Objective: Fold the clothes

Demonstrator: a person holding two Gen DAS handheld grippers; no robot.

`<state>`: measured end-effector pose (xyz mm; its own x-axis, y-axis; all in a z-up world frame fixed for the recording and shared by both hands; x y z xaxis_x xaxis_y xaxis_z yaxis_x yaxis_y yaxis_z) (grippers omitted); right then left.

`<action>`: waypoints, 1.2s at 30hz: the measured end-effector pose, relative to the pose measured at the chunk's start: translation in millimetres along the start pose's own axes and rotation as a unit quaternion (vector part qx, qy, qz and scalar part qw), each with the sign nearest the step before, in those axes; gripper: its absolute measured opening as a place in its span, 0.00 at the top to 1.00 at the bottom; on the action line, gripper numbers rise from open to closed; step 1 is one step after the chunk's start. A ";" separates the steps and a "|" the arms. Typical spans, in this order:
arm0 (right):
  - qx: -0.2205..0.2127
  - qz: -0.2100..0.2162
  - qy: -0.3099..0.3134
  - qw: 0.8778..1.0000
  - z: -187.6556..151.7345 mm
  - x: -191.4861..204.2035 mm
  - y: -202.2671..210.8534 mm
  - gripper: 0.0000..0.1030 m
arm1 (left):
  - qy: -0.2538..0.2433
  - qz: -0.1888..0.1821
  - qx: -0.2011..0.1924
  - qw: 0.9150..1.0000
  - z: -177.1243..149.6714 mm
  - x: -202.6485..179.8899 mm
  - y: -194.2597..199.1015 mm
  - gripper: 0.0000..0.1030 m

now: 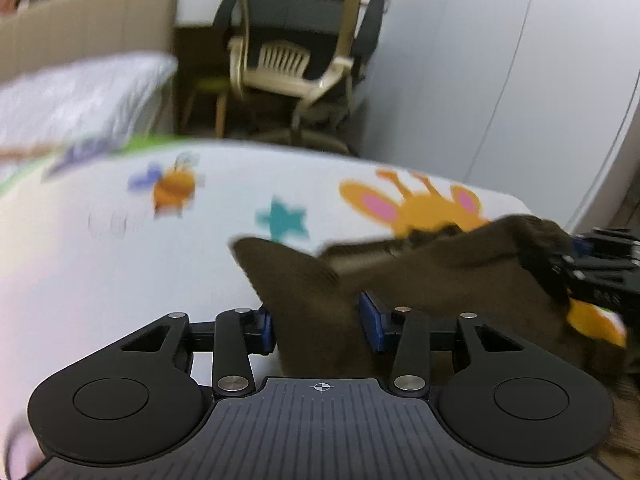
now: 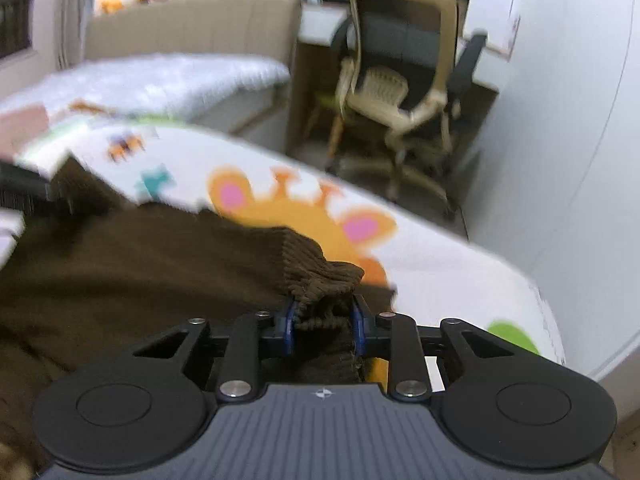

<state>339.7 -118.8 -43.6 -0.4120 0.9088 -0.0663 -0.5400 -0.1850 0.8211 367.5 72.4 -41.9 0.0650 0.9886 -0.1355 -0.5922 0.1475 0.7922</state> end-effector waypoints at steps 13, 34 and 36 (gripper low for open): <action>-0.057 0.057 -0.052 0.995 57.5 -23.7 29.8 0.55 | 0.150 -0.135 0.070 0.977 -2.8 55.6 25.4 0.19; -0.117 0.052 0.035 0.991 24.7 25.7 110.4 0.95 | 0.011 -0.155 -0.050 0.987 -13.6 6.8 85.8 0.86; -0.133 0.047 0.049 0.989 -4.0 30.2 145.4 0.95 | -0.014 -0.169 -0.068 0.983 -27.4 -2.8 118.7 0.86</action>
<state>245.7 -119.8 71.6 -0.5315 0.8447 -0.0630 -0.6643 -0.3696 0.6496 275.0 86.3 36.2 0.2979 0.8842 -0.3598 -0.6347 0.4650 0.6172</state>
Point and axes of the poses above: each gripper's, at about its wrist camera, not at the fingertips, and y roughly against the way its jaws point, x to its left, z to its top, the point moved 2 cm from there along -y, roughly the way its jaws point, and after that the axes turned 13 degrees about x, right-handed, at the moved point
